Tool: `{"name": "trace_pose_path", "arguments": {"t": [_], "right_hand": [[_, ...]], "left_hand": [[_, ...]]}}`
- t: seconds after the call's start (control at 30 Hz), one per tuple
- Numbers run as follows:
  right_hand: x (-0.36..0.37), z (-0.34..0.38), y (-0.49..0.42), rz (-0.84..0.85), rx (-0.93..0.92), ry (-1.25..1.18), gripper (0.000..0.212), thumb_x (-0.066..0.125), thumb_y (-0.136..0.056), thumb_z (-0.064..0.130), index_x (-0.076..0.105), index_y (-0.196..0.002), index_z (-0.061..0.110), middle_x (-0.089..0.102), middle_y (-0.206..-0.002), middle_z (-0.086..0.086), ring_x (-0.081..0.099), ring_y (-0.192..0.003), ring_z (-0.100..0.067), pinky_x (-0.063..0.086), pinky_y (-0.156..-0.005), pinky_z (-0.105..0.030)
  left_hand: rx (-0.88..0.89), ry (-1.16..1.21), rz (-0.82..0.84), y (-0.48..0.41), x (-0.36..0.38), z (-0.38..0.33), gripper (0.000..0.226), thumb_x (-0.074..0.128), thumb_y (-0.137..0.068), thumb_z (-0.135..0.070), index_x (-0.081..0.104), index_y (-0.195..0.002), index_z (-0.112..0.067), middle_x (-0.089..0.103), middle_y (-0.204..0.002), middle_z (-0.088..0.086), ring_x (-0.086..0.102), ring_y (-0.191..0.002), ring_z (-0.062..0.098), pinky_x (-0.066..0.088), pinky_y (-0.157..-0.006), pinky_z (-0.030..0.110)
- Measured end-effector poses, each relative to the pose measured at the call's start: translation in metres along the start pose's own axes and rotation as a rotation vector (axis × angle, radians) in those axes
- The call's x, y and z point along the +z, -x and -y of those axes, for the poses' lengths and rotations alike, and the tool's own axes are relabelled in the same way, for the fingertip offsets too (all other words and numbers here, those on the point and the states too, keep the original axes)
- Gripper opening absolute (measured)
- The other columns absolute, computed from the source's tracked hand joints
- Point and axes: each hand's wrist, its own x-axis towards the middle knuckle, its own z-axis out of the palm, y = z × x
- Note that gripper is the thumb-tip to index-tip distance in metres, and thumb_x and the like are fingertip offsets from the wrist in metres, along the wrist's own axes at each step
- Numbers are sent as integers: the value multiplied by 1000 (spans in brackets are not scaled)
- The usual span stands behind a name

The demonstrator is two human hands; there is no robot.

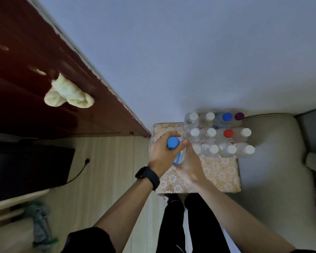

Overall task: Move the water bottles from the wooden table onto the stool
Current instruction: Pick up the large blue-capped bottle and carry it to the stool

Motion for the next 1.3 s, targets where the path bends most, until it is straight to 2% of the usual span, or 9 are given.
{"name": "trace_pose_path", "arguments": {"t": [0.13, 0.3, 0.4, 0.47, 0.53, 0.7, 0.93, 1.17, 1.3], "right_hand": [[-21, -7, -30, -51, -50, 206, 68, 73, -86, 36, 40, -145, 25, 53, -141, 3, 52, -126, -14, 50, -96, -32], [-72, -24, -58, -483, -259, 460, 44, 60, -92, 39, 59, -130, 17, 45, -152, -9, 32, -145, -31, 35, -113, -48], [-74, -41, -72, -272, -36, 673, 66, 39, -93, 65, 35, -151, 33, 8, -167, -7, -1, -154, -30, 13, -120, -60], [-69, -54, -75, -128, 60, 749, 73, 24, -94, 74, 8, -158, 42, -21, -165, 0, -22, -151, -26, 0, -120, -63], [-65, -62, -73, -101, 62, 790, 75, 19, -93, 77, -3, -157, 44, -35, -160, 3, -31, -148, -23, -5, -119, -63], [-57, -67, -73, -144, 101, 823, 75, 11, -92, 78, -1, -157, 44, -34, -161, 2, -24, -151, -24, -5, -119, -62], [-56, -74, -76, -163, 94, 841, 76, 14, -92, 79, 13, -158, 41, -27, -163, 2, -11, -154, -24, -4, -119, -61], [-54, -74, -75, -170, 92, 835, 74, 19, -92, 78, 24, -156, 41, -25, -164, 2, -4, -154, -22, -7, -119, -59], [-57, -68, -74, -151, 101, 840, 74, 17, -92, 78, 22, -156, 40, -28, -163, 3, -9, -154, -21, -7, -119, -59]], "left_hand": [[64, -53, -55, -43, 7, 8, 36, 68, -86, -56, 66, -111, -30, 72, -99, -9, 68, -88, 8, 58, -74, 36], [65, -10, -158, -83, 15, 21, 35, 69, -85, -57, 66, -107, -30, 69, -116, -13, 68, -95, 7, 60, -78, 36], [39, 36, -191, -94, 18, 21, 34, 70, -85, -55, 64, -108, -31, 70, -116, -10, 68, -97, 7, 60, -81, 33], [41, 56, -171, -98, 17, 20, 33, 70, -85, -53, 63, -109, -32, 67, -120, -13, 66, -99, 5, 60, -83, 31], [76, -10, -75, -100, 13, 19, 37, 71, -85, -53, 61, -113, -31, 61, -125, -13, 62, -102, 6, 57, -87, 27], [54, -196, 103, -97, 7, 24, 76, 86, -68, -51, 46, -131, -40, 47, -138, -6, 55, -110, 13, 50, -89, 27], [99, -220, -98, -101, 26, 11, 45, 77, -82, -27, 56, -121, -34, 63, -113, -9, 64, -90, 15, 48, -71, 26], [110, -245, -125, -104, 34, 17, 50, 77, -80, -34, 52, -123, -37, 61, -117, -5, 63, -94, 18, 50, -72, 29], [88, -248, -49, -102, 27, 16, 76, 80, -79, -37, 38, -143, -34, 58, -128, 4, 63, -106, 23, 55, -80, 33]]}}
